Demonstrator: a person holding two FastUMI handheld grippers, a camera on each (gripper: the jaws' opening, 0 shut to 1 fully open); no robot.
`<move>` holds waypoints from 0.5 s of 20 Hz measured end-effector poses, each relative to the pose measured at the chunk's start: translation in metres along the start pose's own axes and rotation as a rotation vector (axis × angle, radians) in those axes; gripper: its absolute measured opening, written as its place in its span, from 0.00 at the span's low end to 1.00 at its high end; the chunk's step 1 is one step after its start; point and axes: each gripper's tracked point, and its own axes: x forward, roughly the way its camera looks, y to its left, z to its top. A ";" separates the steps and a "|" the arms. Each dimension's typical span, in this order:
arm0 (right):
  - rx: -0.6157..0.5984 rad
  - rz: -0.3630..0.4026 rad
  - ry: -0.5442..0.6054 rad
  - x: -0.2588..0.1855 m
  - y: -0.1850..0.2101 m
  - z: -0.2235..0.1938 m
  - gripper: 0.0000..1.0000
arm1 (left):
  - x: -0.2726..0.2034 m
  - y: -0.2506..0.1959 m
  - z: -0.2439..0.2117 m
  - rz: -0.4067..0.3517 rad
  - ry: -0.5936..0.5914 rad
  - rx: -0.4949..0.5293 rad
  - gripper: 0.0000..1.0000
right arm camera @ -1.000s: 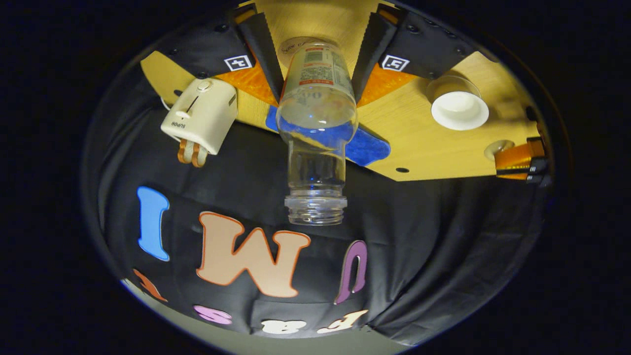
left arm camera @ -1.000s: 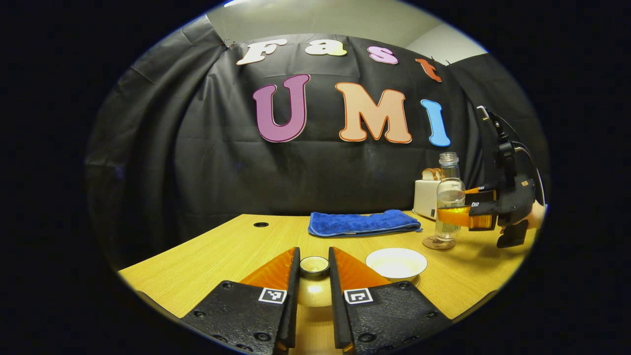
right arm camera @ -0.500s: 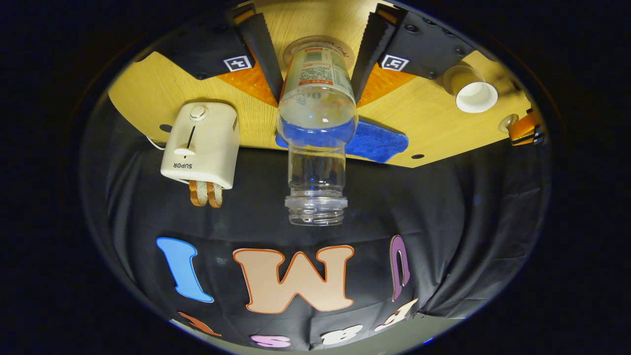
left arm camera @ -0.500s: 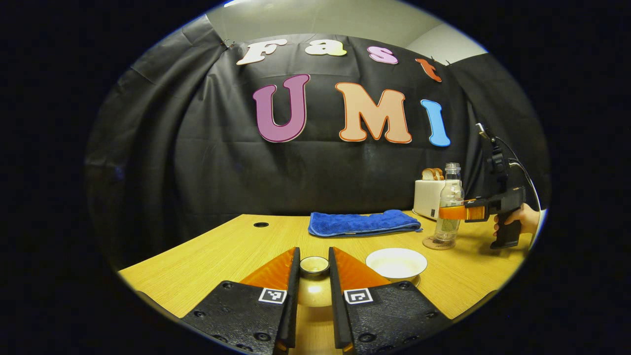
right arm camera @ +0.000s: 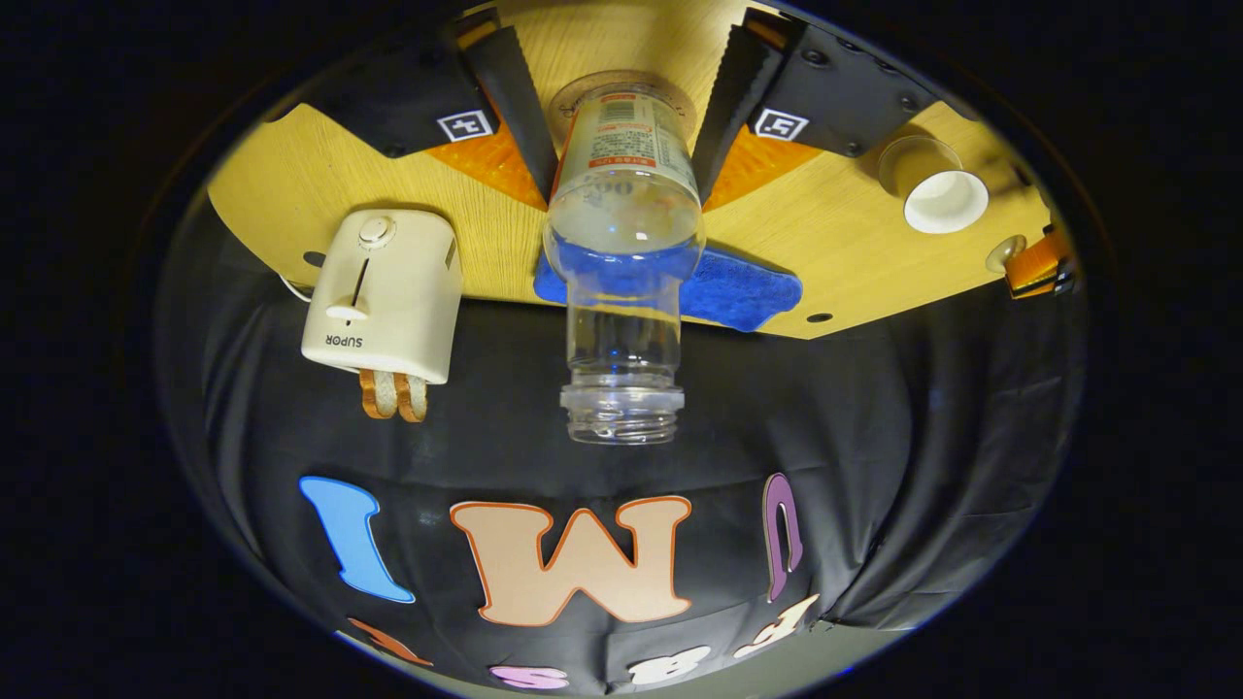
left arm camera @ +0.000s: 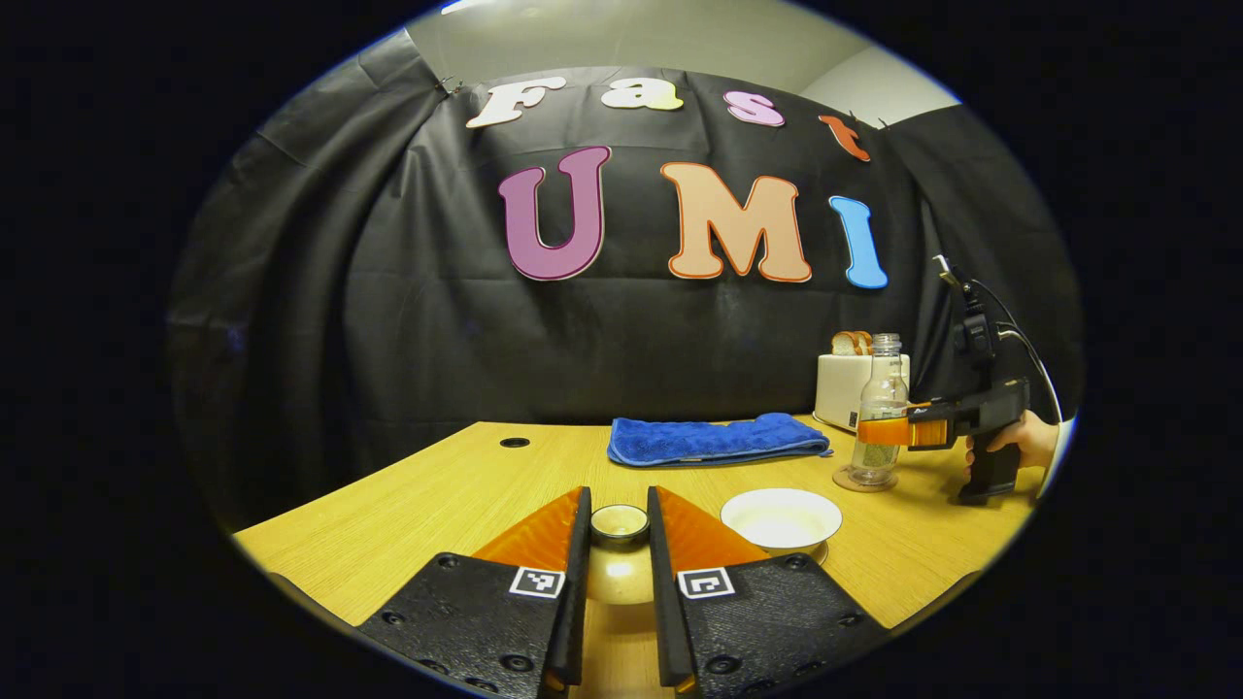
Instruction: Open the teacup lid with one hand, grasp the water bottle and pour water into the teacup with the other hand; after pouring, place the water bottle on the coaster and then close the teacup lid.
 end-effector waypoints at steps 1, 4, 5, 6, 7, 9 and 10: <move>-0.003 0.002 -0.001 0.000 0.000 0.000 0.83 | 0.000 0.000 0.000 0.000 0.001 0.000 0.28; 0.007 0.006 0.003 -0.003 0.001 -0.002 0.87 | 0.000 0.000 0.000 0.001 0.001 0.000 0.28; 0.008 0.005 0.004 -0.003 0.000 -0.002 0.87 | 0.000 0.000 0.000 0.001 0.001 0.000 0.28; 0.006 0.001 0.004 -0.004 -0.001 -0.003 0.87 | 0.000 0.000 0.000 0.001 0.001 0.000 0.28; 0.002 0.001 0.003 -0.005 -0.001 -0.004 0.84 | 0.000 0.000 0.000 0.001 0.001 0.000 0.28; 0.000 0.005 0.002 -0.007 0.000 -0.006 0.86 | 0.000 0.000 0.000 0.001 0.001 0.000 0.28; -0.003 0.004 0.000 -0.009 -0.001 -0.008 0.88 | 0.000 0.000 0.000 0.001 0.001 0.000 0.28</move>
